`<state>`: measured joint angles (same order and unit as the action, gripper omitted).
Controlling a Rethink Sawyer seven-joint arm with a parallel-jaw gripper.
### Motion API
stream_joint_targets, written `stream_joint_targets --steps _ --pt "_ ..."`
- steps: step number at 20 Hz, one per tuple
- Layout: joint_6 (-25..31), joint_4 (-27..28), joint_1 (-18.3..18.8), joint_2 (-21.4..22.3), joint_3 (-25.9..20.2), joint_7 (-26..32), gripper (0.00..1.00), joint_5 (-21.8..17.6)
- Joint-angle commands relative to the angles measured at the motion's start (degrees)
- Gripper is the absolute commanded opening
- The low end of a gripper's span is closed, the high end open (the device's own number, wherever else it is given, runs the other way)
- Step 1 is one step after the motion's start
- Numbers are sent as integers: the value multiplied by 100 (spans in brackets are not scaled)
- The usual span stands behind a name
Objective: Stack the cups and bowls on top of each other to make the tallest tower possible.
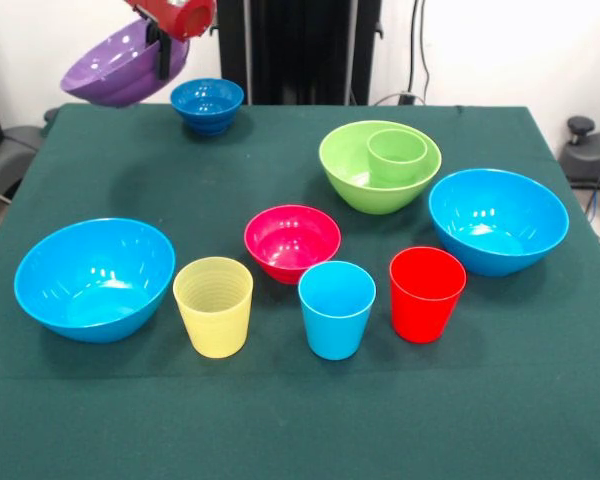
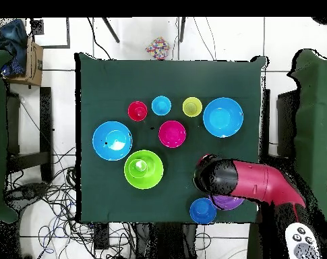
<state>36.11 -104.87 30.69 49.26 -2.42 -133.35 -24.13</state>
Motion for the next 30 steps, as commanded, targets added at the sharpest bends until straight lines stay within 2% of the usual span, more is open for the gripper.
stream_joint_targets --steps 1,14,21,30 --pt "219 -226 334 204 -571 1414 0 -378" --pt "357 -81 427 93 -588 1108 0 -461" --pt "182 -26 224 -74 -384 695 0 -614" --pt "-137 135 54 -552 -256 261 0 -878"
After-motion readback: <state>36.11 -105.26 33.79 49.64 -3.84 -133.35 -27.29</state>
